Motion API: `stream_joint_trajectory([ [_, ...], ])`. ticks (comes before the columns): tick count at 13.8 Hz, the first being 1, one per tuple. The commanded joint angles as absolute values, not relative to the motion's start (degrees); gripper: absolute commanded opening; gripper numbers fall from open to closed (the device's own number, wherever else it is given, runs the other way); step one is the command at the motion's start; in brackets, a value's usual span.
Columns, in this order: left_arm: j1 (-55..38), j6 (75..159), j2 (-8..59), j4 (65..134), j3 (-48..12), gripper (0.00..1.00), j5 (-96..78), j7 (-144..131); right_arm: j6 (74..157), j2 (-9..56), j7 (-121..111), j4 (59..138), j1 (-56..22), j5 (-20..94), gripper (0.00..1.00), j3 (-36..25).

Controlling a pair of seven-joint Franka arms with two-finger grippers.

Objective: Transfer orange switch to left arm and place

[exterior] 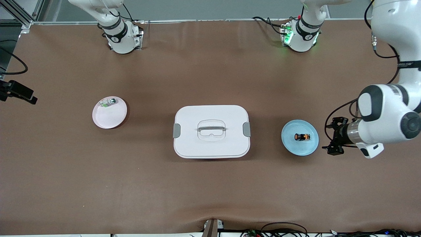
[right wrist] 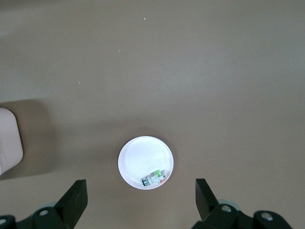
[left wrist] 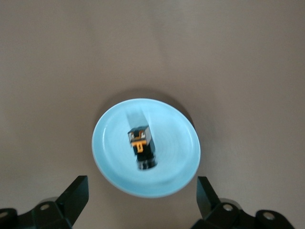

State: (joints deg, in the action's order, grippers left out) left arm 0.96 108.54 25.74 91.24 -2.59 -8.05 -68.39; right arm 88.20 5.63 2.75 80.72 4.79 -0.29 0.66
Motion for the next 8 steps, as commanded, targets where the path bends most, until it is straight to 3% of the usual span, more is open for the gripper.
stream_joint_trajectory([
  [1,4.4,100.0,25.4,83.0,-2.9,1.00,-8.6,-53.5,88.6,3.5,2.2,82.7,6.7,3.8,1.00,1.1],
  [3,7.4,97.2,25.0,79.6,-3.9,1.00,-9.6,-36.5,88.6,3.2,1.9,82.7,7.3,4.8,1.00,1.2],
  [8,6.1,97.2,21.7,76.8,-3.9,1.00,-9.1,-29.7,87.6,3.2,-1.9,83.1,7.1,2.3,1.00,1.5],
])
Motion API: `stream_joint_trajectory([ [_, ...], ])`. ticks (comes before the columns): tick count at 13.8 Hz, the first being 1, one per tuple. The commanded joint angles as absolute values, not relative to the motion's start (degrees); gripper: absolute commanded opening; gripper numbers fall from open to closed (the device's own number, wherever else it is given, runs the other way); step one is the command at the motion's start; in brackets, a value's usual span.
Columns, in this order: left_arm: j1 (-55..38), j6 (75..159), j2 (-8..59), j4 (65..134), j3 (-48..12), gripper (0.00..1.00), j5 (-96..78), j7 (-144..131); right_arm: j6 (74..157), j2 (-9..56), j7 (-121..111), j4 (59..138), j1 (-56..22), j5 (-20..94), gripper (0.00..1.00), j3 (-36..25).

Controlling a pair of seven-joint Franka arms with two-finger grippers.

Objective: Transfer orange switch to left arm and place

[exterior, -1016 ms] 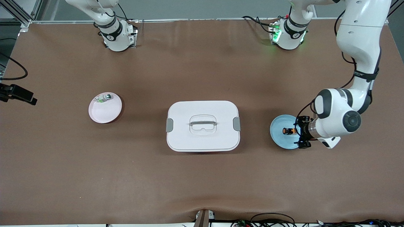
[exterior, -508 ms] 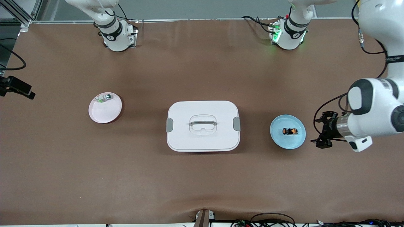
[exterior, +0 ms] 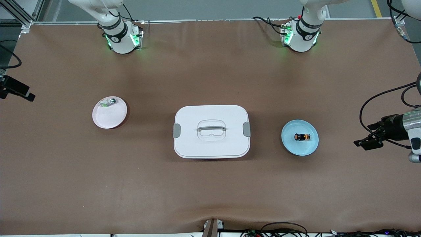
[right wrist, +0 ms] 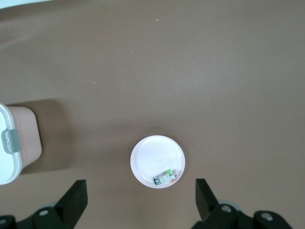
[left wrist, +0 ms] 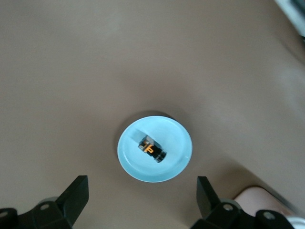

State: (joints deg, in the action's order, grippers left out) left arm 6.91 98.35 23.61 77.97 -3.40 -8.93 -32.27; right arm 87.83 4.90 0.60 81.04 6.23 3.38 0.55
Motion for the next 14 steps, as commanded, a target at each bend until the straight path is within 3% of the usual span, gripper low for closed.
stream_joint_trajectory([
  [1,5.4,97.3,20.9,76.8,-3.9,1.00,-9.1,-28.5,87.3,3.2,-2.4,83.2,7.2,2.1,1.00,1.4],
  [7,0.2,100.1,16.1,77.3,-3.2,1.00,-4.8,-21.0,85.6,2.9,-1.7,84.3,7.0,2.0,1.00,1.4],
  [10,-4.9,100.1,13.8,79.0,0.3,1.00,-4.8,-22.1,85.8,2.8,-1.6,84.4,6.9,2.0,1.00,1.4],
  [12,-9.0,101.8,11.0,83.4,4.6,1.00,-4.8,-21.5,86.0,2.8,-1.6,84.7,7.0,2.0,1.00,1.4],
  [14,-8.7,105.7,7.4,89.8,4.6,1.00,-4.7,-20.0,86.1,2.8,-1.5,84.7,7.1,1.9,1.00,1.4],
])
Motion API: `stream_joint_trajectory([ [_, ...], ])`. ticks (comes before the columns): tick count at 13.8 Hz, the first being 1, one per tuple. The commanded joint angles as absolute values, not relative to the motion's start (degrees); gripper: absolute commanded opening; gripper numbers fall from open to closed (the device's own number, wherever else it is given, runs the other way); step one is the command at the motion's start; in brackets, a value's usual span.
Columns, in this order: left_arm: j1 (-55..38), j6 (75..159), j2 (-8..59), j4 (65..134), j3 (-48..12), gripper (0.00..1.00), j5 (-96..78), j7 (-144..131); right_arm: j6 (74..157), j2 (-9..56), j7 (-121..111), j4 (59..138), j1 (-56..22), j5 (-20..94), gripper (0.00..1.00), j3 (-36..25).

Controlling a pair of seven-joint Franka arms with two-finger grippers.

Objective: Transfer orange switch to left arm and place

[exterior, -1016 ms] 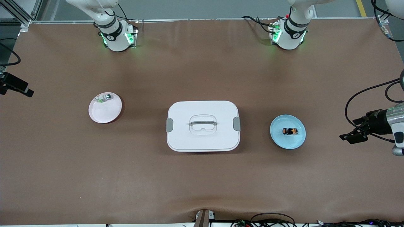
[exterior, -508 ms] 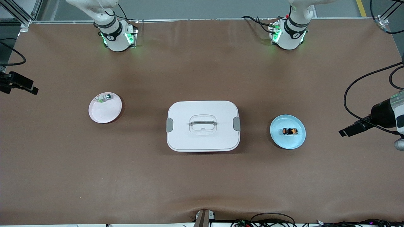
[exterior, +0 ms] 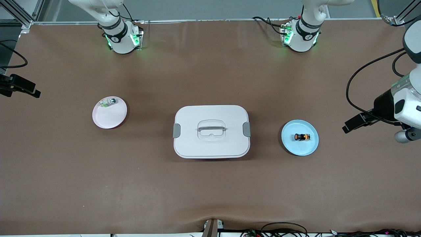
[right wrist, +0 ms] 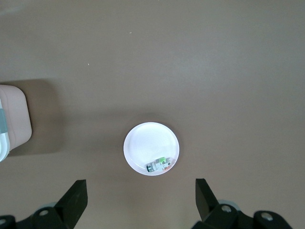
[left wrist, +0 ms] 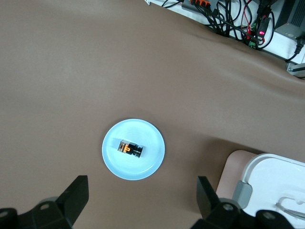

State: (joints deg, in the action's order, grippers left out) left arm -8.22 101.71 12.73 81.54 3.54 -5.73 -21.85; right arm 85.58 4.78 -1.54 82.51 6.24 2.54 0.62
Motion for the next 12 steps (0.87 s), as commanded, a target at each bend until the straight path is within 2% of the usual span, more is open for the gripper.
stream_joint_trajectory([
  [1,-8.6,106.5,6.6,91.7,4.6,1.00,-4.7,-18.5,86.3,2.8,-1.5,84.7,7.1,1.9,1.00,1.3],
  [7,-6.6,108.9,3.5,96.0,4.3,1.00,-4.7,-10.0,86.6,2.8,-1.3,84.7,7.1,2.0,1.00,1.4],
  [12,-6.3,107.6,4.6,93.3,4.5,1.00,-3.1,-3.6,86.7,2.8,-1.3,84.6,7.1,2.0,1.00,1.4],
])
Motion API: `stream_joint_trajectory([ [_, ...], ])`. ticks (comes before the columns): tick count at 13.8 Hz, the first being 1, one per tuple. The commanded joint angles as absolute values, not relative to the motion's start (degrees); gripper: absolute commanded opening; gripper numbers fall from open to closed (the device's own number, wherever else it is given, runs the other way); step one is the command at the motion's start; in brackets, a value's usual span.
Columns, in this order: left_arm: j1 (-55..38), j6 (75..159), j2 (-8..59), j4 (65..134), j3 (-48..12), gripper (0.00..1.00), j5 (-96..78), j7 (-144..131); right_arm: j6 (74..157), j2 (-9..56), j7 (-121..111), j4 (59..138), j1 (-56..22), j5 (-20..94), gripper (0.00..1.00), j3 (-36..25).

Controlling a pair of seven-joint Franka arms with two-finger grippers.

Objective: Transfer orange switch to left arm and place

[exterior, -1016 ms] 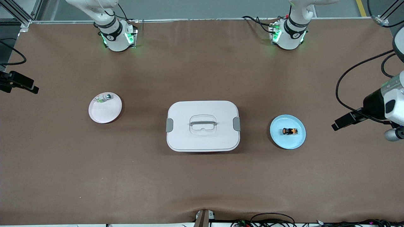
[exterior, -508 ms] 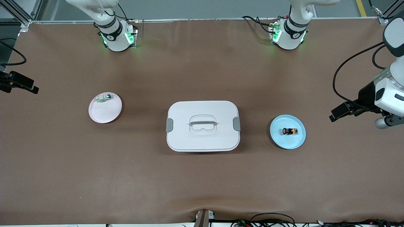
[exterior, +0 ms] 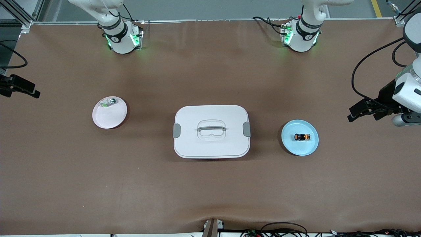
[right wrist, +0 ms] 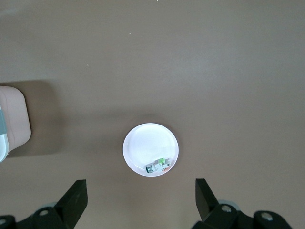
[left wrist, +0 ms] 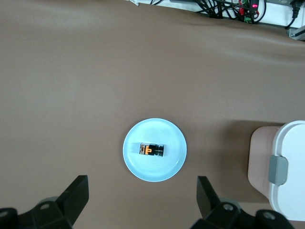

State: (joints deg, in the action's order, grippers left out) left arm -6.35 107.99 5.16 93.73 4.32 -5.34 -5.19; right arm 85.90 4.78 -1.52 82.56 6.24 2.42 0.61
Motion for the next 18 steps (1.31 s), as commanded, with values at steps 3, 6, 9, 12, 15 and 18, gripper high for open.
stream_joint_trajectory([
  [3,-6.9,102.2,7.2,86.8,4.5,1.00,-1.2,-2.8,86.6,2.9,-0.2,84.6,7.1,2.0,1.00,1.4],
  [6,-7.1,100.5,7.3,84.6,4.4,1.00,-1.4,-5.2,86.6,2.9,-0.1,84.6,7.1,2.0,1.00,1.4],
  [9,-6.9,100.5,7.2,84.6,4.3,1.00,-1.4,-6.7,86.7,3.0,-0.1,84.6,7.1,2.0,1.00,1.4],
  [12,-6.9,100.6,7.2,84.6,4.5,1.00,-1.8,-6.1,86.7,3.0,-0.1,84.6,7.3,2.0,1.00,1.3],
  [15,-6.2,100.6,7.5,84.6,4.6,1.00,-1.4,-5.8,87.0,3.0,-0.1,84.6,7.3,2.0,1.00,1.3],
  [18,-6.5,100.6,7.5,84.6,4.6,1.00,-1.3,-6.0,87.0,3.0,-0.1,84.6,7.4,2.0,1.00,1.3],
])
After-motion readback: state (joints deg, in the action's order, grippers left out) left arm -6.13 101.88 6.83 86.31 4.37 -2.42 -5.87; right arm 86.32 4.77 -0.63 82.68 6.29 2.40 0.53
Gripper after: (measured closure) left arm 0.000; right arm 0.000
